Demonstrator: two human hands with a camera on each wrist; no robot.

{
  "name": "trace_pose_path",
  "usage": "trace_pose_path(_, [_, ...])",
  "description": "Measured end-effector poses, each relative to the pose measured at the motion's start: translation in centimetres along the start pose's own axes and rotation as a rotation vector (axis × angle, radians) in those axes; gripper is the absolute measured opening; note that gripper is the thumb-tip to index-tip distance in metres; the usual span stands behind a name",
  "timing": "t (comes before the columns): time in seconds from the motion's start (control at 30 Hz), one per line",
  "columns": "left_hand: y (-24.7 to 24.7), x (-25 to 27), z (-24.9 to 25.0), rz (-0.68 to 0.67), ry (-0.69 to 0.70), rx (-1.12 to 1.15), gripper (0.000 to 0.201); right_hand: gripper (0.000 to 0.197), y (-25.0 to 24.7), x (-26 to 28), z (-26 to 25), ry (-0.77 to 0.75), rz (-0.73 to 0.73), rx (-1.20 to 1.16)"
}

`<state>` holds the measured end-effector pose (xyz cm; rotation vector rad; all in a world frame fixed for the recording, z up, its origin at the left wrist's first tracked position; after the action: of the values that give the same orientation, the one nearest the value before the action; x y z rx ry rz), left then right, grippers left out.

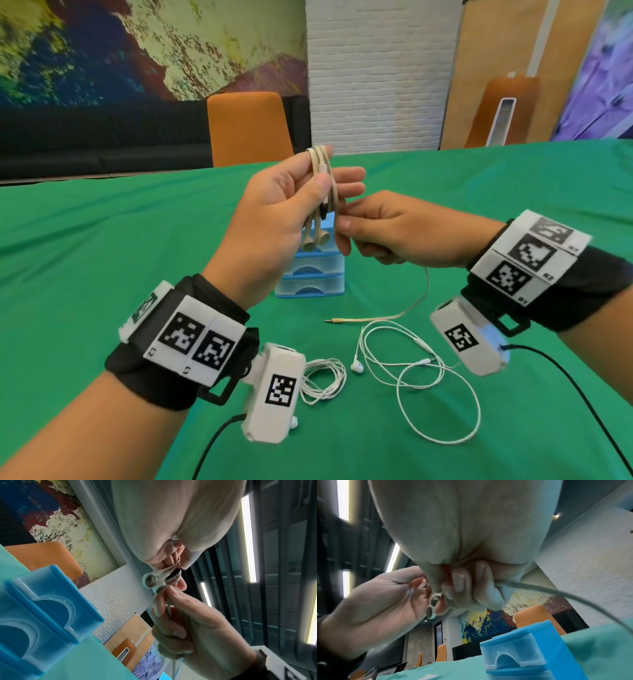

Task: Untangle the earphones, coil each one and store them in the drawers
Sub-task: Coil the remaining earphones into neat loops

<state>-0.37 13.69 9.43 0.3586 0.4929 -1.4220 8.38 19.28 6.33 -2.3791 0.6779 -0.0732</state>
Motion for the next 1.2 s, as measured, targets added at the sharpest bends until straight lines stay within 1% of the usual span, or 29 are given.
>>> trace_pose_path(0.17, [-0.6,0.0,-0.1,0.008,0.018,-0.138,0.026,0.032,0.9,0.9,-1.7,-0.018,-0.121,0.255])
trace_pose_path(0.23, [-0.9,0.0,-0.3,-0.002,0.007,-0.199,0.026,0.028,0.4,1.2,-2.8,-0.047,-0.127,0.298])
trace_pose_path(0.33, [-0.7,0.1,-0.8,-0.062,-0.004,-0.294,0.037,0.025,-2.4,1.3,-4.3,-0.092,-0.009,0.302])
trace_pose_path(0.4, [-0.2,0.2,-1.1,-0.103,-0.015,-0.294,0.041,0.024,-4.7,1.3,-4.9,-0.115,0.09,0.367])
trace_pose_path(0.5, [0.7,0.2,-1.2,-0.174,-0.024,-0.279,0.037,0.023,-6.7,1.3,-4.9,-0.129,0.181,0.4])
trace_pose_path(0.6, [1.2,0.2,-1.0,-0.201,-0.043,-0.169,0.035,0.027,-7.3,1.1,-4.1,-0.134,0.247,0.326])
trace_pose_path(0.67, [1.2,0.1,-0.5,-0.19,-0.041,-0.057,0.035,0.03,-7.0,0.7,-2.8,-0.111,0.263,0.203])
trace_pose_path(0.73, [0.8,-0.1,0.0,-0.149,-0.031,0.04,0.036,0.032,-5.9,0.4,-1.4,-0.083,0.228,0.085])
trace_pose_path(0.8, [0.2,-0.3,0.3,-0.086,-0.021,0.104,0.034,0.032,-4.1,0.2,-0.3,-0.057,0.168,0.047])
trace_pose_path(0.93, [-1.1,-0.4,-0.3,0.045,-0.028,0.135,0.03,0.03,-0.7,0.3,0.3,-0.046,0.059,0.081])
trace_pose_path(1.0, [-1.5,-0.4,-0.9,0.086,-0.04,0.145,0.03,0.027,0.7,0.6,-0.2,-0.053,0.0,0.175])
trace_pose_path(1.07, [-1.9,-0.5,-1.1,0.09,-0.023,0.088,0.025,0.024,1.8,0.9,-1.1,-0.063,-0.066,0.315])
trace_pose_path(1.1, [-1.9,-0.5,-1.1,0.08,-0.006,0.018,0.024,0.023,2.1,1.2,-1.6,-0.067,-0.09,0.377])
trace_pose_path(1.13, [-1.9,-0.5,-1.0,0.059,0.01,-0.071,0.025,0.023,2.2,1.5,-2.3,-0.074,-0.104,0.42])
trace_pose_path(1.2, [-1.0,-0.5,-1.2,-0.034,0.027,-0.242,0.027,0.023,1.6,1.9,-3.8,-0.116,-0.092,0.471])
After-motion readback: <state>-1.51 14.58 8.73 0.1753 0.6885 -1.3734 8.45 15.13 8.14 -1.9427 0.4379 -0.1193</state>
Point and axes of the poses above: each hand's wrist, its own x-axis away from the middle knuckle, its own y-axis out of the palm, z = x × y, the point moved 9 cm from there along -x, towards the middle knuckle, and after that the axes turned 4 degrees about -x, right-handed, at the moved point
